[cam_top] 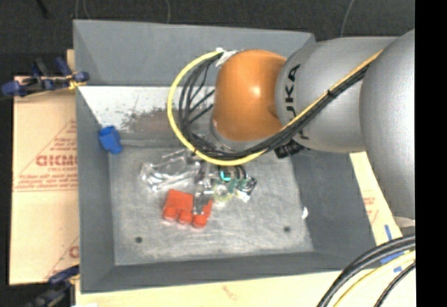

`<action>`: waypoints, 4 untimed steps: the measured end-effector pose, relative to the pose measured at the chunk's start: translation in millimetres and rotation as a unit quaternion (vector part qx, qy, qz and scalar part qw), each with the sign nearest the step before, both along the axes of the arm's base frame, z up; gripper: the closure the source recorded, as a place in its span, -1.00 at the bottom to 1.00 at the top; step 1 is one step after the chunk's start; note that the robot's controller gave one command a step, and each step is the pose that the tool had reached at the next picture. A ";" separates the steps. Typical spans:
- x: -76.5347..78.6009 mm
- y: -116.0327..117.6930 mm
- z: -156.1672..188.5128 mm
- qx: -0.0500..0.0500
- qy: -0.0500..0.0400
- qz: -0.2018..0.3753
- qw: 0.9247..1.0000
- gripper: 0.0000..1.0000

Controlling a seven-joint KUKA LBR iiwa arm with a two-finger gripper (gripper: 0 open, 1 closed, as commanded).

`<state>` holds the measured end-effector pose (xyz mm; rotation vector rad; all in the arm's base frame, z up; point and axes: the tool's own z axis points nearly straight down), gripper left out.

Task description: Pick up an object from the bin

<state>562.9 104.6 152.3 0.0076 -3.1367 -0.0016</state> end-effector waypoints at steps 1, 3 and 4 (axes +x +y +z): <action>0.9 -1.2 -30.6 0.004 -0.020 -0.009 1.000 -1.00; -4.2 -4.0 -40.6 0.000 -0.009 0.009 1.000 1.00; -7.2 -3.7 -44.4 0.000 -0.004 0.009 1.000 -1.00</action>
Offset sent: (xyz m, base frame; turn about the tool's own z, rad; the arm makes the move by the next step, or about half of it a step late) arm -0.0150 -0.0047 -0.0749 0.0249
